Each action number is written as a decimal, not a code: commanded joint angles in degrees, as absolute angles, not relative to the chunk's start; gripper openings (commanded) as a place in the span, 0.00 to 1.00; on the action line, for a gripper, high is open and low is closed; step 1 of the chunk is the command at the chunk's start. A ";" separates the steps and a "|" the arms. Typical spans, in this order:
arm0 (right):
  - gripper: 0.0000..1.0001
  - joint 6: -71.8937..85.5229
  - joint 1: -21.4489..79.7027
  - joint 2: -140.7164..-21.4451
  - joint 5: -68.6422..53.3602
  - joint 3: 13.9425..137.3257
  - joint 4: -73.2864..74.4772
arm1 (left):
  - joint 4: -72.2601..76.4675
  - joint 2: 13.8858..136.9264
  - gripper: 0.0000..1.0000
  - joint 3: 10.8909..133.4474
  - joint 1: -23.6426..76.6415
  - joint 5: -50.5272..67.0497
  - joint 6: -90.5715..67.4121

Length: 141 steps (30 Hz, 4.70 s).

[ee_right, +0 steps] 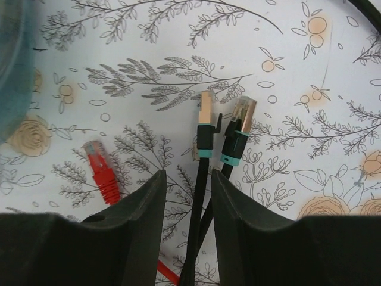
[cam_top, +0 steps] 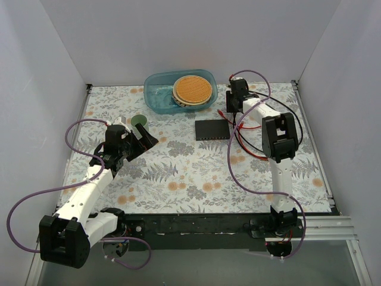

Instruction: Insert the plug into the switch port

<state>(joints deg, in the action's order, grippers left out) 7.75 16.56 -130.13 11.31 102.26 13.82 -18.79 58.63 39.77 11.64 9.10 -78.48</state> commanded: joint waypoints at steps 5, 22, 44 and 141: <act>0.43 8.35 16.00 -131.75 13.89 103.89 14.59 | -17.93 58.62 0.98 39.11 11.69 10.55 -79.19; 0.01 6.24 16.52 -112.12 2.66 95.03 13.46 | -12.77 51.61 0.98 37.71 11.69 14.31 -78.31; 0.01 6.42 33.66 -64.52 -12.83 51.51 7.03 | 4.74 73.20 0.81 49.12 27.94 20.74 -84.72; 0.01 54.31 21.36 -76.64 -69.17 41.57 -55.19 | 30.32 68.12 0.00 45.18 39.99 30.24 -75.59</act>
<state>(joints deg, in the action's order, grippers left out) 47.22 21.58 -75.42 -68.16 42.41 -44.34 29.06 69.43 43.86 39.40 29.04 -75.57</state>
